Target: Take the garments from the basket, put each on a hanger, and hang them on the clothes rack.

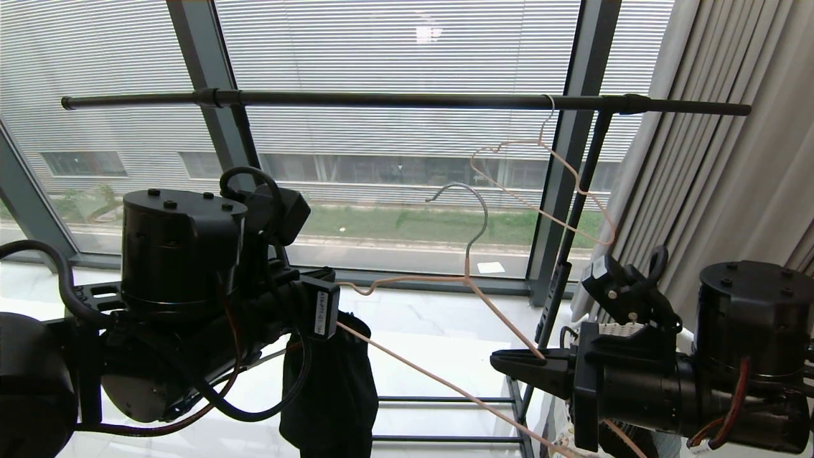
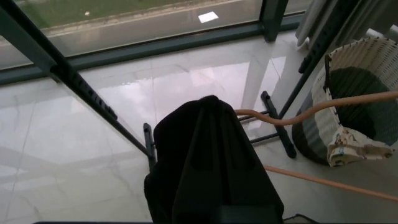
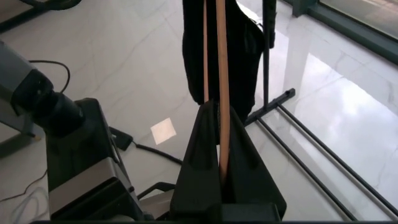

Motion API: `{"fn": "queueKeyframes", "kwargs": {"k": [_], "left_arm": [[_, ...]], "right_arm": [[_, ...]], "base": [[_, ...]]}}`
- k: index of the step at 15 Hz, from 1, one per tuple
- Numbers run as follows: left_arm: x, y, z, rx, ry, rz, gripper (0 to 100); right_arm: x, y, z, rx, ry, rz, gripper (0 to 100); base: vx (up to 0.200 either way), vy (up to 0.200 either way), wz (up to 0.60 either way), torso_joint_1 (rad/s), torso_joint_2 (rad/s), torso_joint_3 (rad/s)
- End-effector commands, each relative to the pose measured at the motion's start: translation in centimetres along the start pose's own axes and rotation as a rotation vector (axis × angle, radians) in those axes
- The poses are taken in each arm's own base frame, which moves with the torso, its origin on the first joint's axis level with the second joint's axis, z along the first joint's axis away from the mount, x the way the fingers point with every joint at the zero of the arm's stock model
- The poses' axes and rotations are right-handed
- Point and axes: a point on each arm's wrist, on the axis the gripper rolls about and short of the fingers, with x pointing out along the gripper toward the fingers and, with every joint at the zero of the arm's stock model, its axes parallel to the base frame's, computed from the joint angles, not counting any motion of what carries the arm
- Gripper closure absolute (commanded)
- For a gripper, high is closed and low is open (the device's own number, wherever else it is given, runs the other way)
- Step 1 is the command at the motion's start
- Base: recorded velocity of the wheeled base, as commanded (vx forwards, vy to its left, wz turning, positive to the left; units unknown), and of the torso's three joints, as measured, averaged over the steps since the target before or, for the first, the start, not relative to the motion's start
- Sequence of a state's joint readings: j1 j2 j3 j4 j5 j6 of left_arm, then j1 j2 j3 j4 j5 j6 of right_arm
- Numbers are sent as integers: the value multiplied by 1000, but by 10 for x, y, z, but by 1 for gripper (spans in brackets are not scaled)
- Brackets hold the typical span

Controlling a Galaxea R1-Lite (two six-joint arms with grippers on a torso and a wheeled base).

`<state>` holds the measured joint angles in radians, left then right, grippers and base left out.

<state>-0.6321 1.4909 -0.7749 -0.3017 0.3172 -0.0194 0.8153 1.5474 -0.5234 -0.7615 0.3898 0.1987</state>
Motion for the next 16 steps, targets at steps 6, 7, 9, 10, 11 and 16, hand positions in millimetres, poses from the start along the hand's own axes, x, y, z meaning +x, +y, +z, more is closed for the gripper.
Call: {"fn": "queueKeyframes", "kwargs": {"k": [6, 7, 9, 10, 11, 16], "left_arm": [[-1, 26, -4, 59, 15, 91, 100], [0, 27, -4, 62, 19, 95, 100], [0, 27, -4, 61, 19, 91, 100], [0, 27, -4, 61, 19, 89, 100], [0, 26, -4, 62, 20, 88, 100], [-1, 24, -4, 66, 17, 76, 100]], "right_arm": [[-21, -12, 4, 8, -43, -54, 100], [-22, -12, 4, 7, -42, -41, 100], [-22, -11, 3, 5, -36, -26, 100], [-22, -11, 3, 2, -32, -14, 100], [-22, -10, 2, -1, -26, 2, 100], [-14, -11, -2, -10, 4, 26, 100]], "base": [[0, 0, 0, 0, 0, 0], [0, 0, 0, 0, 0, 0], [0, 0, 0, 0, 0, 0], [0, 0, 0, 0, 0, 0], [0, 0, 0, 0, 0, 0], [0, 0, 0, 0, 0, 0]]}}
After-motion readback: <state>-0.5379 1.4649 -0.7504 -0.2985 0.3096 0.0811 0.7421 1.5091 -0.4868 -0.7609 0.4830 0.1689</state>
